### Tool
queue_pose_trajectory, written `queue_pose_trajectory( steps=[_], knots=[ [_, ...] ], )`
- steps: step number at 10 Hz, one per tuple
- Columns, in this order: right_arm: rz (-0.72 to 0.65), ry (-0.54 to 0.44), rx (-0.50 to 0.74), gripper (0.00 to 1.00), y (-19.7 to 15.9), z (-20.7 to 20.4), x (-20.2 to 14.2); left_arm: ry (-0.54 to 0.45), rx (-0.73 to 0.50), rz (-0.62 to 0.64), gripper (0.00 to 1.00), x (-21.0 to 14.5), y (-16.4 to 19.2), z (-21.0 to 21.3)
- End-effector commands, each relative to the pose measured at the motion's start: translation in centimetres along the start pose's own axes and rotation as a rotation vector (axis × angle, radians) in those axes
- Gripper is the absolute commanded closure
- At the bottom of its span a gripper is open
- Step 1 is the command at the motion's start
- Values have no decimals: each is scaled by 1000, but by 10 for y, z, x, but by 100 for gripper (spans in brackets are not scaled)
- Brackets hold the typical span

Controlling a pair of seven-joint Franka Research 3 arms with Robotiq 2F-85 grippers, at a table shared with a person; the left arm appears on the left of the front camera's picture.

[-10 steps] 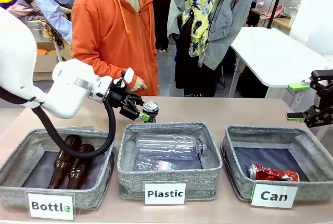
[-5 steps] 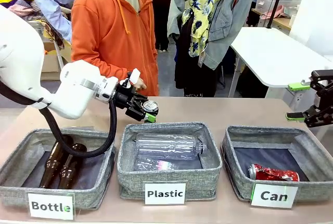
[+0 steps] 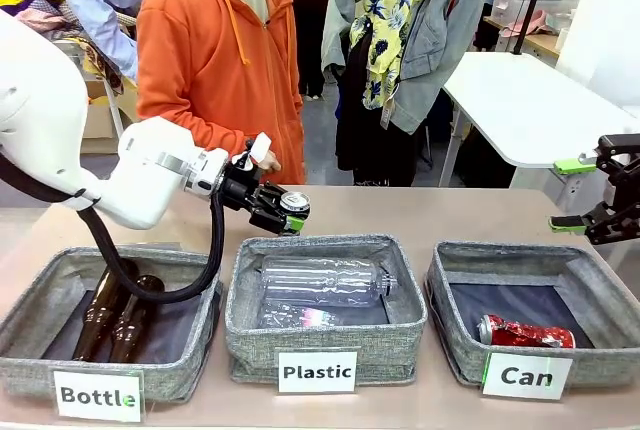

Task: Sort the can waste into the basket.
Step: Pick up the can waste from the table and place it in the right Fabric basket.

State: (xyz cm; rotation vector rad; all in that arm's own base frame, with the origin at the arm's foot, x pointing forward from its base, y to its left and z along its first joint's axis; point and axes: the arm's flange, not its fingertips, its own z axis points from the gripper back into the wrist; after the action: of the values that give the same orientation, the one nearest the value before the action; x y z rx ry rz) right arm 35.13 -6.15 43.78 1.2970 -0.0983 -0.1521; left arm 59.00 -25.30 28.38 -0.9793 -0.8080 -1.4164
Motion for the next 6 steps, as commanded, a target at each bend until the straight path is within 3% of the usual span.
queue_pose_trajectory(
  steps=[1, 2, 4, 6],
  knots=[
    [21, 8, -1, 0, 0, 3, 0, -10, -17, 0, 95, 3, 1, 2],
    [21, 8, -1, 0, 0, 3, 0, -21, -24, 1, 100, 5, -1, 4],
    [21, 8, -1, 0, 0, 3, 0, -34, 9, -30, 100, 13, -8, 15],
    [21, 8, -1, 0, 0, 3, 0, -35, 112, -78, 100, 47, -30, 64]
  ],
)
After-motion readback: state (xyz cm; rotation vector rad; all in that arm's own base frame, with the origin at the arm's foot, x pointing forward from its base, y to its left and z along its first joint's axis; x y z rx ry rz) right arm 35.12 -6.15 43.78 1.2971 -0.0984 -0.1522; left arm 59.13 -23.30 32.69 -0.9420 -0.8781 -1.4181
